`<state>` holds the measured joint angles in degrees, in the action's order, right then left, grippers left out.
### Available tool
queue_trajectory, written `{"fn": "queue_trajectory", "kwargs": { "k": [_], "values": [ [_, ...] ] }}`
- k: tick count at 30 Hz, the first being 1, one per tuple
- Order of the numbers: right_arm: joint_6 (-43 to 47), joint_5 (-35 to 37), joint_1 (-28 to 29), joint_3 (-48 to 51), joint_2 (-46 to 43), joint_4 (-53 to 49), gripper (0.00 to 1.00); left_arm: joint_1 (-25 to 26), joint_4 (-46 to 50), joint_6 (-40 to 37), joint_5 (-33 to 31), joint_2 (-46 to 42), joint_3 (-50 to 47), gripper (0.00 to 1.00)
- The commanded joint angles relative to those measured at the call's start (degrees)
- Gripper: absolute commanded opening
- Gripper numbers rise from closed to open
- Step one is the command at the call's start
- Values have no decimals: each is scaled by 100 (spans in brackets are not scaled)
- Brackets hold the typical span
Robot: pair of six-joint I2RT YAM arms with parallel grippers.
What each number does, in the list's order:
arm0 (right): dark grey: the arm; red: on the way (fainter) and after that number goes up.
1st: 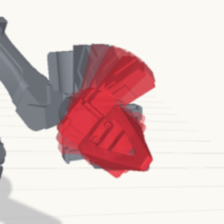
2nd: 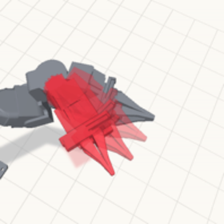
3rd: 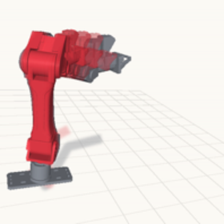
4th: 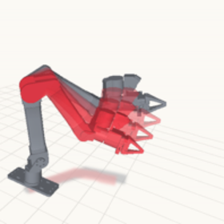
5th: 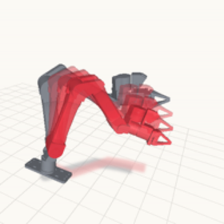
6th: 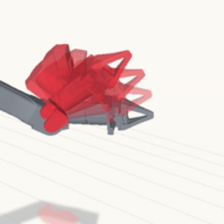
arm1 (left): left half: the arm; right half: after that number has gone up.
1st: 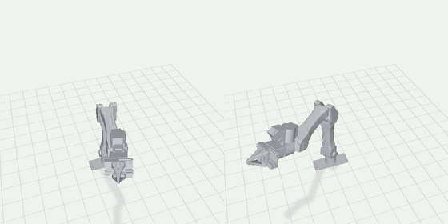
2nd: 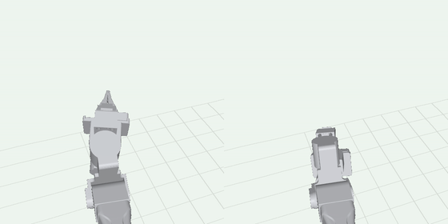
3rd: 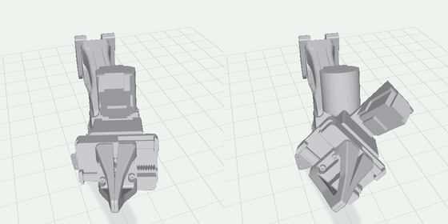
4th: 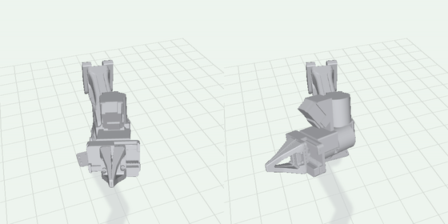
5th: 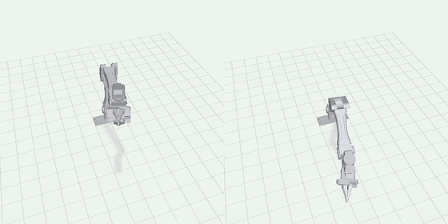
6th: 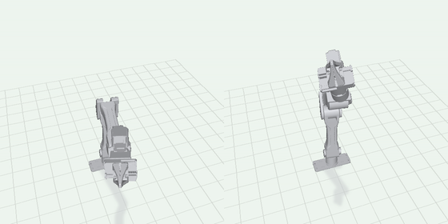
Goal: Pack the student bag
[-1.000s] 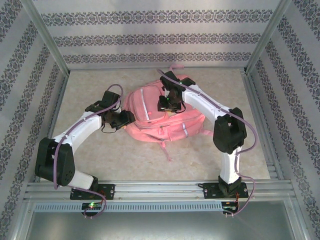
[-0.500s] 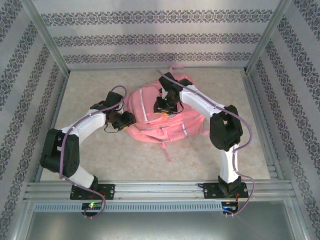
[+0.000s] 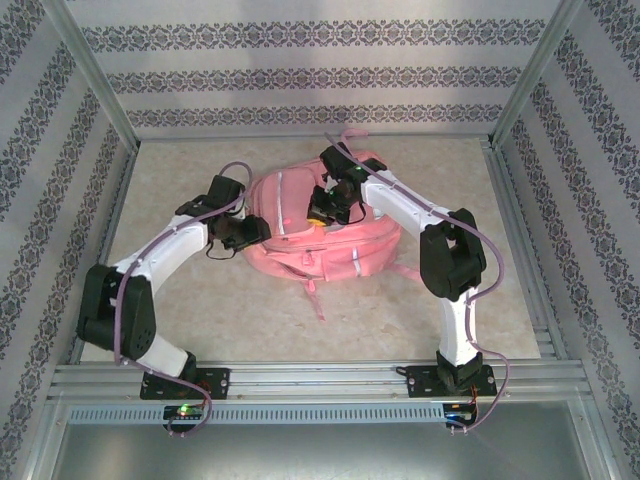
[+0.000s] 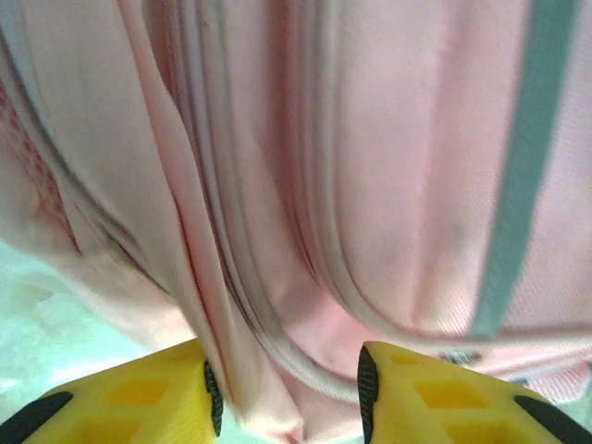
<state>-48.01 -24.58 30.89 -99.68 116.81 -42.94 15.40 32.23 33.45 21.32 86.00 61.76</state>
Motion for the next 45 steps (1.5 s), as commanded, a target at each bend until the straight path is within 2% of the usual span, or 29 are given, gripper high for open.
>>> {"fn": "queue_trajectory", "kwargs": {
  "k": [1, 4, 9, 15, 21, 30, 45],
  "values": [
    [-965, 17, 48, -82, -346, 866, 0, 216, 352, -234, 104, -631, -18, 45],
    [-1294, 97, 48, -135, -326, 930, 0, 570, 406, -348, -98, -928, -294, 46],
    [-1774, 160, 35, -16, -300, 1129, 0, 1236, -72, -200, -525, -1238, -925, 50],
    [-2043, 244, 48, 119, -274, 1186, 0, 1874, -541, -137, -1244, -976, -1326, 50],
    [-2091, 277, 67, 232, -238, 1197, 0, 2301, -830, -196, -1690, -474, -1203, 49],
    [-2163, 266, 75, 464, -251, 1331, 0, 2518, -1043, -269, -1908, 252, -798, 38],
    [-2390, 254, 39, 660, -233, 1529, 0, 2670, -696, 28, -2367, 889, -436, 33]
  ]
}}
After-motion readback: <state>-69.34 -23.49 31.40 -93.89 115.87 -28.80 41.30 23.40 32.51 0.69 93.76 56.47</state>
